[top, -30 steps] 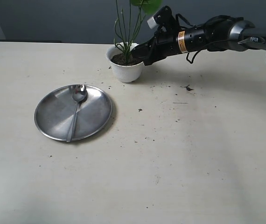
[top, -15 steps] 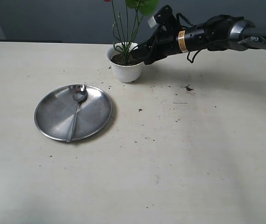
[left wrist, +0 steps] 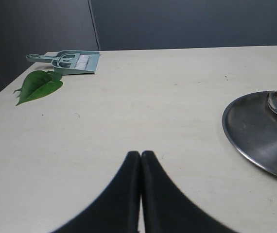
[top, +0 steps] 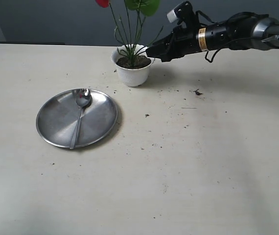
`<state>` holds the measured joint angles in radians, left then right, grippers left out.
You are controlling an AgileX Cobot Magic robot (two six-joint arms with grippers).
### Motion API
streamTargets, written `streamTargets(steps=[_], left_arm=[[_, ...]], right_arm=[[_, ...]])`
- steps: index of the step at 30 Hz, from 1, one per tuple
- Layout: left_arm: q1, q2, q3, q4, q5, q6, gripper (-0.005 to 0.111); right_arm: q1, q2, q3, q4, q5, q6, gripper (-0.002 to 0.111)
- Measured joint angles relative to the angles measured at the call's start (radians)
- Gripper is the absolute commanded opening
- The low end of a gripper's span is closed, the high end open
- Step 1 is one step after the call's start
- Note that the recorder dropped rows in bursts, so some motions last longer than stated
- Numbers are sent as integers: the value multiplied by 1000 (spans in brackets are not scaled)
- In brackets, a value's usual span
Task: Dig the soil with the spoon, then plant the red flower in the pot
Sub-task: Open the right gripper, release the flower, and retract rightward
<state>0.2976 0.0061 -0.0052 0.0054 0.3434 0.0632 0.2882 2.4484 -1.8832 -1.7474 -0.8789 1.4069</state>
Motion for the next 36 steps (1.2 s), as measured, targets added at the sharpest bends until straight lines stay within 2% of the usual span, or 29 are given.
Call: streamTargets(steps=[12, 21, 26, 34, 36], left_arm=[[0, 0, 0, 0, 0, 0, 0], [0, 0, 0, 0, 0, 0, 0], [0, 0, 0, 0, 0, 0, 0], [0, 0, 0, 0, 0, 0, 0], [0, 0, 0, 0, 0, 0, 0]], right_arm=[[-8, -16, 0, 0, -16, 5, 44], [-96, -42, 0, 0, -48, 33, 44], [-102, -42, 0, 0, -64, 39, 44], [-106, -42, 0, 0, 27, 37, 43], [-106, -54, 2, 0, 73, 37, 38]])
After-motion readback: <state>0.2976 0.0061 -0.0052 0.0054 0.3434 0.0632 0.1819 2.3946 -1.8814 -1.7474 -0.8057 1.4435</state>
